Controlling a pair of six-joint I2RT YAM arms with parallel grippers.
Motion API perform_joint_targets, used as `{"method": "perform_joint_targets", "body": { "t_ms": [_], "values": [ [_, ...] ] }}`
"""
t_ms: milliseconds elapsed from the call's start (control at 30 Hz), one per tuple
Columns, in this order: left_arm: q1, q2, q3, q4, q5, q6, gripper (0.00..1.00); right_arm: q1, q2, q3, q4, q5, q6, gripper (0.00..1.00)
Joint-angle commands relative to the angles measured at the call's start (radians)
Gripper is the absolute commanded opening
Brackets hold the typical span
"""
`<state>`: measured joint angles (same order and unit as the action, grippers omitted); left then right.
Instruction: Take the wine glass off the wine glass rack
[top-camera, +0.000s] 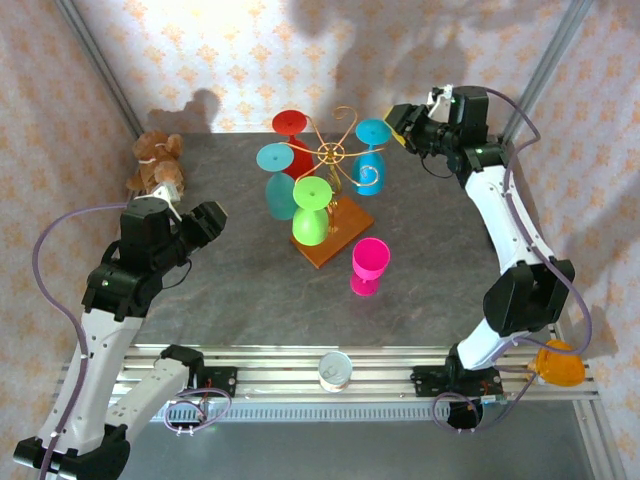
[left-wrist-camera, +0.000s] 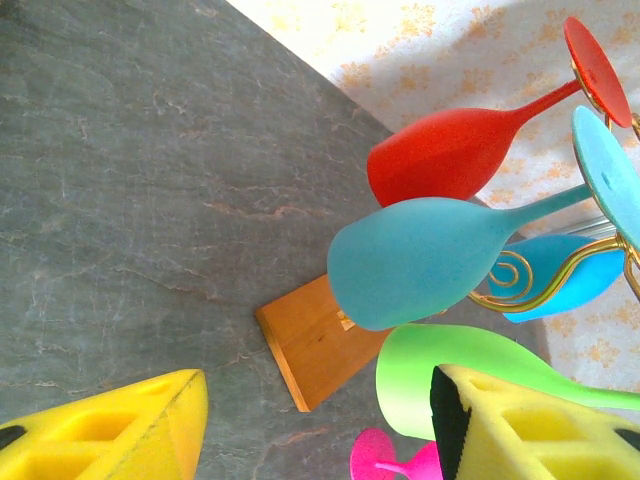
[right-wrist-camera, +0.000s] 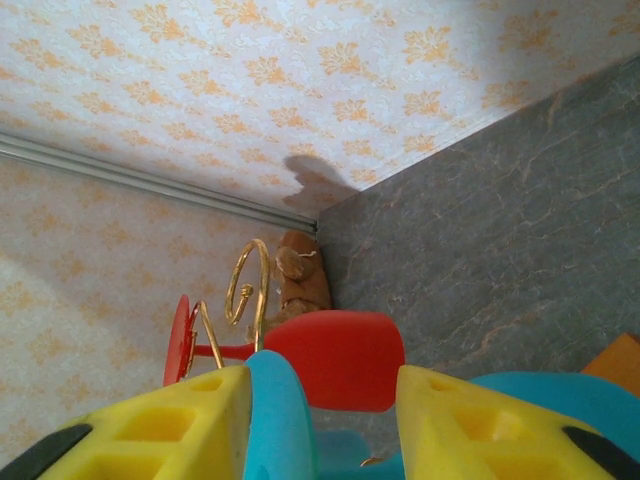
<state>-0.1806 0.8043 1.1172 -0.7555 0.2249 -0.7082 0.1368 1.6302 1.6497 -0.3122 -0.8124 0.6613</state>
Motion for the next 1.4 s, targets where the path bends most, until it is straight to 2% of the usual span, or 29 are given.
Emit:
{"method": "perform_joint_targets", "body": {
  "t_ms": [0, 500, 800, 1367],
  "values": [
    [0.004, -0.013, -0.011, -0.019, -0.033, 0.024, 0.61, 0.006, 0.008, 0.038, 0.031, -0.019, 0.003, 0.44],
    [0.004, -0.010, -0.023, -0.015, -0.032, 0.018, 0.61, 0.013, 0.007, 0.027, 0.041, -0.043, 0.006, 0.36],
    [0.005, -0.008, -0.032, -0.007, -0.033, 0.018, 0.61, 0.014, 0.005, 0.022, 0.043, -0.045, 0.016, 0.22],
    [0.004, 0.010, -0.034, 0.012, -0.024, 0.019, 0.61, 0.016, 0.005, 0.027, 0.045, -0.041, 0.034, 0.03]
  ]
}}
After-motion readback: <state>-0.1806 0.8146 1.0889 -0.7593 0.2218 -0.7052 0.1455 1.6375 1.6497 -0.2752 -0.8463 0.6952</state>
